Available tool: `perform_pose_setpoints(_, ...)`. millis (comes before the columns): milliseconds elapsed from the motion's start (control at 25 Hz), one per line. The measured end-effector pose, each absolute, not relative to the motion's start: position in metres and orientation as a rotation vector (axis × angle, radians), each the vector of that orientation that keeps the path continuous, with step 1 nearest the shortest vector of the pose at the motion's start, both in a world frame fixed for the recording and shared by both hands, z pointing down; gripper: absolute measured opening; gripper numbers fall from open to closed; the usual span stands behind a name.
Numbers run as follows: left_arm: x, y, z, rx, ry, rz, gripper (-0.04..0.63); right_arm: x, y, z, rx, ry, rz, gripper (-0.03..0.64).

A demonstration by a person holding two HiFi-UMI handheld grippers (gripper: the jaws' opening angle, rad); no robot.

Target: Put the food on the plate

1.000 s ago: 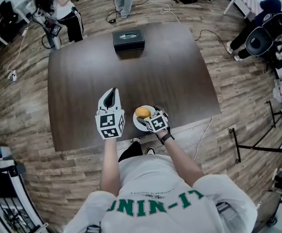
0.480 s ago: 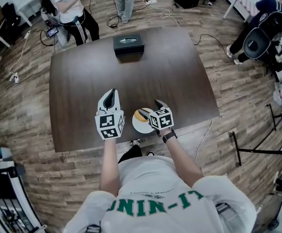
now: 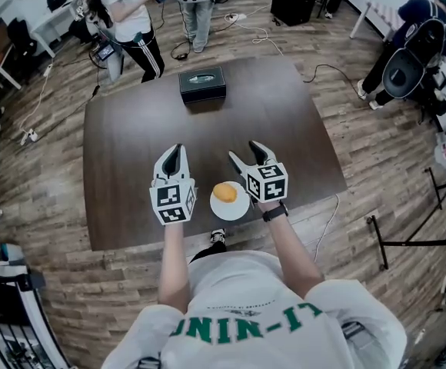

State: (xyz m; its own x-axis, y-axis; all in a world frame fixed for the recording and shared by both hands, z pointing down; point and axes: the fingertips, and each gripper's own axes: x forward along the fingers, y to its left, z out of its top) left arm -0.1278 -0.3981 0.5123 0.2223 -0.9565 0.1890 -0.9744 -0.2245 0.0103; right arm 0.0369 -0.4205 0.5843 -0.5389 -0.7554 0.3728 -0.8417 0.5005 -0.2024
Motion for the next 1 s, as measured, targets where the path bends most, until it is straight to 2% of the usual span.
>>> perform_pose_setpoints(360,-0.115,-0.407,0.481,2.428,-1.884,0.218,0.012,0.044,-0.430,0.508,1.456,-2.563,0.266,0.190)
perform_pose_setpoints(1000,-0.102,-0.413,0.454,2.475,-1.894,0.121,0.012,0.062,-0.432,0.455,1.582,-2.625,0.177,0.035)
